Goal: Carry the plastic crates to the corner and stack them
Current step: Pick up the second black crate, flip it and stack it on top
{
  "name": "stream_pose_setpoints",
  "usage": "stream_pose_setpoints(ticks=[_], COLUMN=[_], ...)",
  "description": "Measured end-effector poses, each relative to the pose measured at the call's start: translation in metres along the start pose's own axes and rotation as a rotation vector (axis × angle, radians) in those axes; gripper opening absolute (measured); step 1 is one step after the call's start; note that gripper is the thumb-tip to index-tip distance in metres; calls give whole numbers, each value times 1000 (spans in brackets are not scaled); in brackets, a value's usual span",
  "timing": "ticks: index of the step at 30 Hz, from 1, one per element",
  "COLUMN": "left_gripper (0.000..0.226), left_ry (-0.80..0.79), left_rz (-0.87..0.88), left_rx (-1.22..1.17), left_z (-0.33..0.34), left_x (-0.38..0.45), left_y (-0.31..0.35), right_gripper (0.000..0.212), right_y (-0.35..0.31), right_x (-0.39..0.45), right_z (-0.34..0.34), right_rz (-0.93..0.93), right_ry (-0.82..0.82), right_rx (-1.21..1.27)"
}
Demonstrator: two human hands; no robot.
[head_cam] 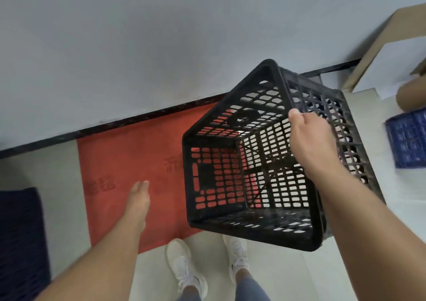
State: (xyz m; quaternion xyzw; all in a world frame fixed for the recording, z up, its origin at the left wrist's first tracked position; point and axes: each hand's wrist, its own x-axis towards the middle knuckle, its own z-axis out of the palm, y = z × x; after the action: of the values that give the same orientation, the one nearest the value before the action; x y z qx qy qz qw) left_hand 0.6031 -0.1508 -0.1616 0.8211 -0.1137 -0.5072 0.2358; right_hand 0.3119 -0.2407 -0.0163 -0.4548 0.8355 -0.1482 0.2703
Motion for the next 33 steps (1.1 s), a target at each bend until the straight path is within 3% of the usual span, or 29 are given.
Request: stream_pose_setpoints(ticks=[8, 18, 24, 30, 33], left_gripper=[48, 30, 45, 48, 63], left_ry=[16, 99, 167, 286, 247], left_rz=[-44, -91, -131, -62, -117], left_rx=[-103, -148, -93, 36, 95], left_z=[-35, -87, -116, -116, -114], left_x=[6, 22, 55, 80, 121], left_y=[3, -8, -19, -20, -42], right_gripper=[39, 42, 46, 43, 38], right_y=[-68, -111, -62, -4, 18], right_x=[-28, -46, 0, 54, 84], right_z=[24, 112, 134, 145, 154], right_rz=[-172, -165, -36, 47, 122], right_ry=[-121, -360, -476, -380, -343], right_rx=[37, 307, 296, 214, 206])
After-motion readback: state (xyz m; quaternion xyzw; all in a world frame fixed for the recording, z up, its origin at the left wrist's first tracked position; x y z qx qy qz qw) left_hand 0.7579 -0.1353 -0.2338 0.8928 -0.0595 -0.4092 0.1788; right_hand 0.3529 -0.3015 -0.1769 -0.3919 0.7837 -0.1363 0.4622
